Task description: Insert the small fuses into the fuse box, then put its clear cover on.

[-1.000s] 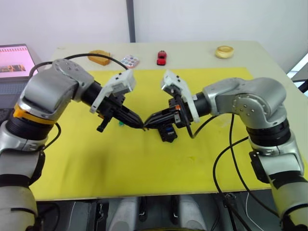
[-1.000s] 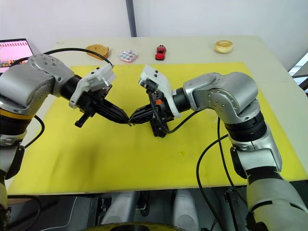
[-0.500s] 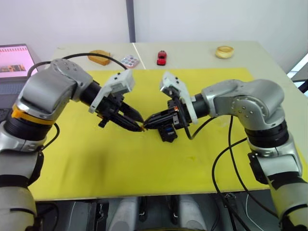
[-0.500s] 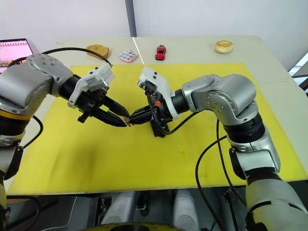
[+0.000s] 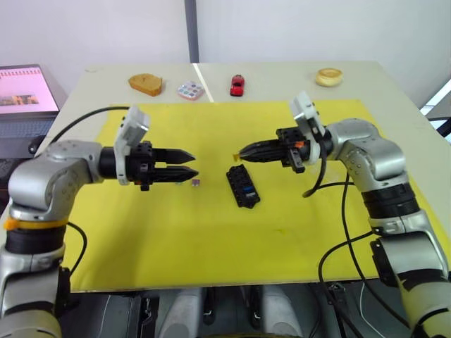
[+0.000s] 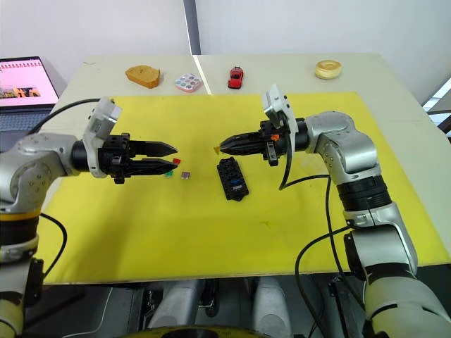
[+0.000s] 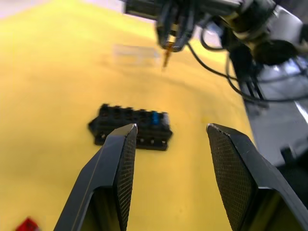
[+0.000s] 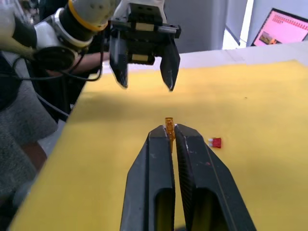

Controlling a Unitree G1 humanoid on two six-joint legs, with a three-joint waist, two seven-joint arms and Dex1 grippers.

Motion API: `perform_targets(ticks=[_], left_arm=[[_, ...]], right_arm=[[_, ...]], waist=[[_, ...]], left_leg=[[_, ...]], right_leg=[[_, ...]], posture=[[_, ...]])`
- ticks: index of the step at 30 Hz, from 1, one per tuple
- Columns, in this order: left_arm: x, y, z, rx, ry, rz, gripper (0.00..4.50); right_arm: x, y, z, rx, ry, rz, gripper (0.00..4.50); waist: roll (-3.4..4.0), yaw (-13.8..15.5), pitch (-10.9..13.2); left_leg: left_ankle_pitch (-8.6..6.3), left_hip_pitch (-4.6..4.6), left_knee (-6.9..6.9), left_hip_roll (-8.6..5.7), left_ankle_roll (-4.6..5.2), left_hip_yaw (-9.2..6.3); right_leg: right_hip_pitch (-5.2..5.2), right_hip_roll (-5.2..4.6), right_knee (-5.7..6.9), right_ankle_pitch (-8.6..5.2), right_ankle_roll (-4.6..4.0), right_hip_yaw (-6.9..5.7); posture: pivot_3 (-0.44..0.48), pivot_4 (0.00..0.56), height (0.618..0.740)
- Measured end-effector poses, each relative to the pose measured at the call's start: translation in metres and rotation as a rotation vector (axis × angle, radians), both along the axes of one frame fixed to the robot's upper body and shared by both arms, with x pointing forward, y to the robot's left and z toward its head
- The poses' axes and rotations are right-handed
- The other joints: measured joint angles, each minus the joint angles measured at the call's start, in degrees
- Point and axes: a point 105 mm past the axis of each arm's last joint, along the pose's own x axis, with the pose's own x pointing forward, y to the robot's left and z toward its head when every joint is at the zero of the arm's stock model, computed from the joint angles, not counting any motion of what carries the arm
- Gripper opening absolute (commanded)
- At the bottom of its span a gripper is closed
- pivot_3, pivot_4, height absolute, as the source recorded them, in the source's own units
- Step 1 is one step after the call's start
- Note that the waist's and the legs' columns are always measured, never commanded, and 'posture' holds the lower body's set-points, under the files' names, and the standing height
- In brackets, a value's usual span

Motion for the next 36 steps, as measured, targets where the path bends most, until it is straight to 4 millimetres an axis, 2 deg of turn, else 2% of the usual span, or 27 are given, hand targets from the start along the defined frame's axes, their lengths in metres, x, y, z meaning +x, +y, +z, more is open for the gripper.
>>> perform_targets(ticks=[3,8,17,27,36], left_arm=[[-0.005,-0.001,-0.012,-0.028,0.005,0.039,2.42],[-0.016,-0.008,-0.022,-0.024,-0.012,0.052,2.42],[-0.022,-0.006,-0.032,0.003,-0.031,0.074,2.42],[-0.022,-0.006,-0.035,0.010,-0.021,0.085,2.42],[-0.021,-0.006,-0.035,0.011,-0.022,0.095,2.42]], right_arm=[[0.008,-0.008,-0.019,-0.049,-0.015,0.012,0.00],[0.016,-0.010,-0.038,-0.094,-0.048,0.039,0.00],[0.015,-0.001,-0.045,-0.103,-0.096,0.084,0.00],[0.017,-0.008,-0.059,-0.153,-0.130,0.060,0.00],[0.018,-0.011,-0.064,-0.178,-0.148,0.062,0.00]], waist=[[0.01,-0.1,0.0],[0.02,-0.2,0.0],[0.04,-0.1,0.0],[0.05,-0.2,0.0],[0.05,-0.2,0.0]], left_leg=[[0.00,-0.01,-0.02,0.00,-0.05,-0.01],[-0.04,0.01,-0.07,0.00,-0.22,-0.02],[-0.06,0.01,-0.09,-0.01,-0.34,-0.07],[-0.06,0.02,-0.11,-0.02,-0.36,-0.06],[-0.06,0.04,-0.11,-0.01,-0.37,-0.07]], right_leg=[[0.01,-0.01,0.02,0.00,-0.01,0.02],[-0.01,-0.01,0.03,0.01,-0.01,0.03],[-0.17,0.00,0.02,0.01,-0.02,0.01],[-0.14,0.01,0.01,0.01,-0.02,0.01],[-0.12,0.01,0.02,0.01,-0.02,0.01]], posture=[[0.000,0.150,0.740],[0.000,0.150,0.740],[0.000,0.150,0.740],[0.000,0.150,0.740],[0.000,0.150,0.740]])
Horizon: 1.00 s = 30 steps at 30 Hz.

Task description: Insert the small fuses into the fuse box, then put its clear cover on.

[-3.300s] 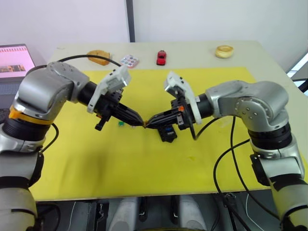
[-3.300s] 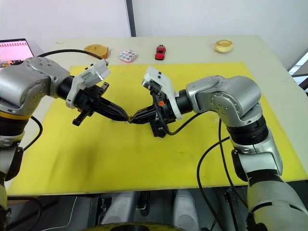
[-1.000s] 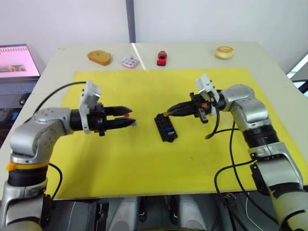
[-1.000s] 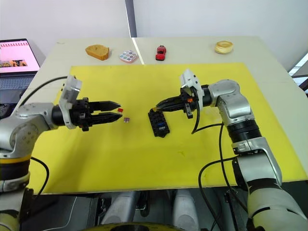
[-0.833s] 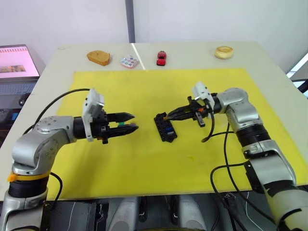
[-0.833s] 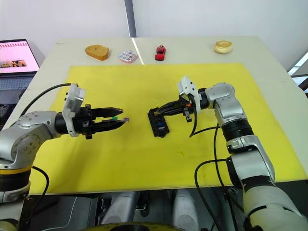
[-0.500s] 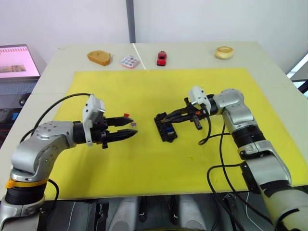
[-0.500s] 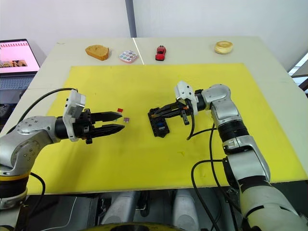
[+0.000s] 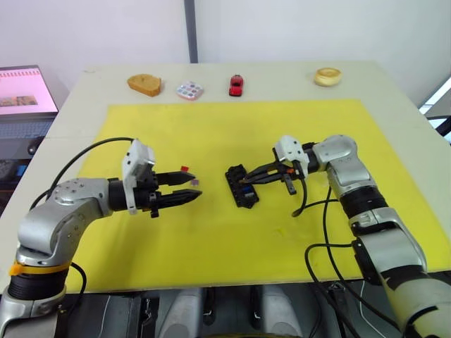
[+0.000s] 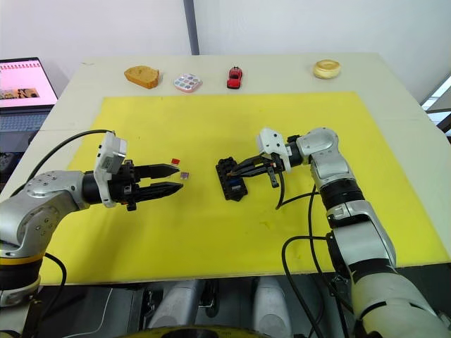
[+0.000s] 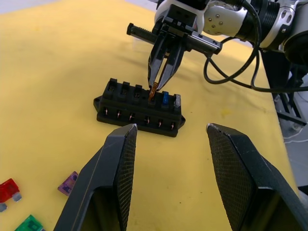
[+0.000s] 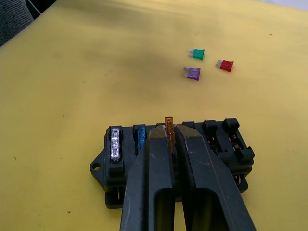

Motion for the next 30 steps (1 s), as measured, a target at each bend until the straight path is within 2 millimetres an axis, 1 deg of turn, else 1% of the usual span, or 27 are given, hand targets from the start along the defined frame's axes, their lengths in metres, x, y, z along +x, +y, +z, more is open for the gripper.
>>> perform_targets(ticks=[9,18,30], left_arm=[[0.0019,-0.0002,-0.0007,0.003,-0.003,0.017,2.42],[0.0029,-0.0033,-0.0045,0.008,0.008,0.016,2.42],[0.0063,-0.0047,-0.0062,0.006,-0.004,0.031,2.42]], right_arm=[[-0.0005,-0.0003,-0.0011,-0.006,0.003,0.006,0.00],[-0.0020,0.0052,-0.0028,0.008,0.044,0.000,0.00],[-0.0022,0.0001,-0.0038,-0.015,0.098,-0.024,0.00]], waist=[[0.00,0.0,0.0],[0.01,0.0,0.0],[0.02,0.1,0.0]], left_leg=[[0.00,0.03,-0.01,0.00,-0.01,0.00],[-0.01,0.06,-0.01,0.00,-0.01,-0.01],[-0.01,0.07,-0.02,0.00,-0.01,-0.01]], right_leg=[[-0.03,0.00,0.00,0.00,0.00,0.00],[-0.02,0.00,0.00,0.00,0.00,0.00],[-0.01,-0.01,-0.01,0.00,0.00,0.00]], posture=[[0.000,0.150,0.740],[0.000,0.150,0.740],[0.000,0.150,0.740]])
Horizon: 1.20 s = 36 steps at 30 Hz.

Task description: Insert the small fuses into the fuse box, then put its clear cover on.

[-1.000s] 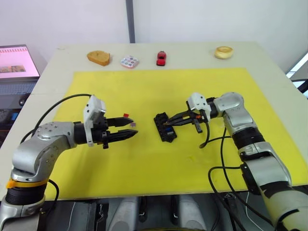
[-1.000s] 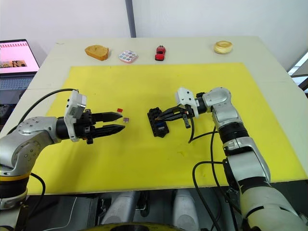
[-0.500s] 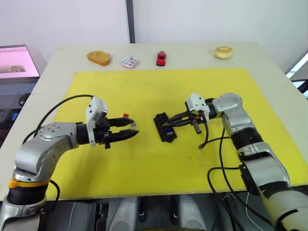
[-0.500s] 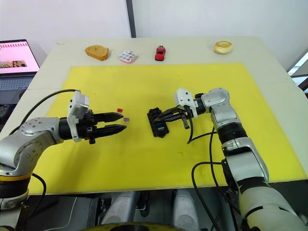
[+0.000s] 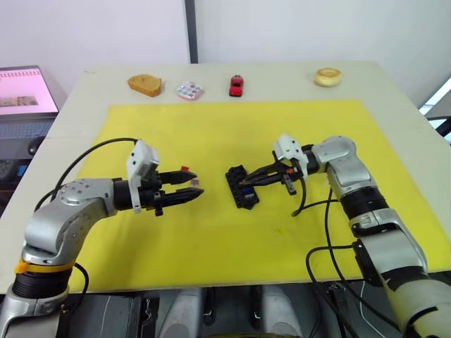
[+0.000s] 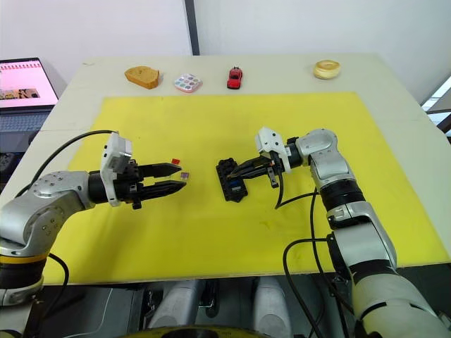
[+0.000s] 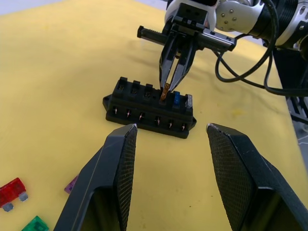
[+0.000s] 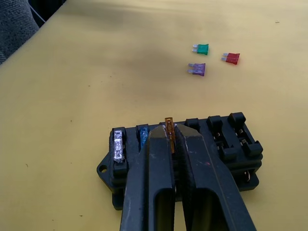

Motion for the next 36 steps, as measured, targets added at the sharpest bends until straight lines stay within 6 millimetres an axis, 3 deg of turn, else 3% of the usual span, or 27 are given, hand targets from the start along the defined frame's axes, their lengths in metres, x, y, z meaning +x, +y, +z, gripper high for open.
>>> perform_targets(ticks=[30,36], left_arm=[[0.001,-0.001,-0.008,0.009,0.025,0.017,2.42],[0.001,-0.001,-0.010,0.011,0.031,0.022,2.42]], right_arm=[[-0.002,0.002,0.005,0.068,0.147,-0.045,0.00],[-0.004,0.002,0.003,0.040,0.068,-0.017,0.00]], waist=[[0.00,0.0,0.0],[0.00,0.1,0.0]], left_leg=[[-0.01,0.01,-0.01,0.00,0.00,0.00],[-0.01,0.01,-0.02,-0.01,0.01,0.00]], right_leg=[[-0.02,-0.03,-0.01,0.00,0.00,0.01],[-0.01,-0.03,-0.02,0.00,0.00,0.00]], posture=[[0.000,0.150,0.740],[0.000,0.150,0.740]])
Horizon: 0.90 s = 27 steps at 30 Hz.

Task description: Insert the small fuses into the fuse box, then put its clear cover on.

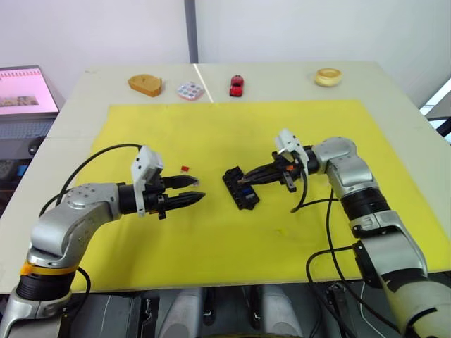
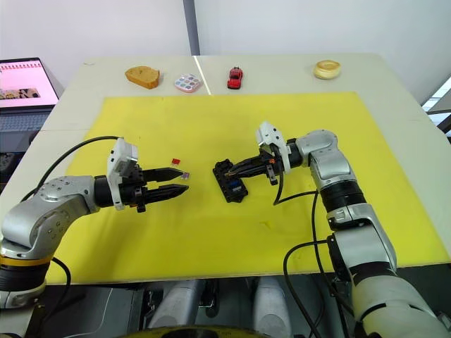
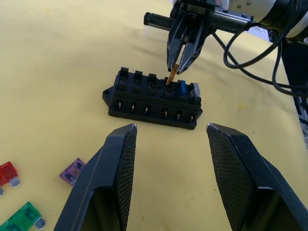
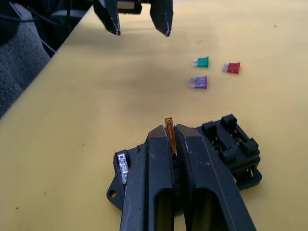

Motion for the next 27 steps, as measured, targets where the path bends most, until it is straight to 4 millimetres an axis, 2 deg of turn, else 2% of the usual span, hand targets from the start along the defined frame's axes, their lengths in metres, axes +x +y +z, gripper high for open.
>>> perform_targets(ticks=[27], left_arm=[[0.0002,0.0000,-0.0022,0.005,0.005,0.006,2.42]], right_arm=[[-0.0003,0.0015,-0.0057,-0.011,0.018,-0.006,0.00]], waist=[[0.00,-0.1,0.0]], left_leg=[[0.00,0.00,-0.02,0.01,0.00,0.00]], right_leg=[[0.00,0.00,0.00,0.00,0.00,0.00]], posture=[[0.000,0.150,0.740]])
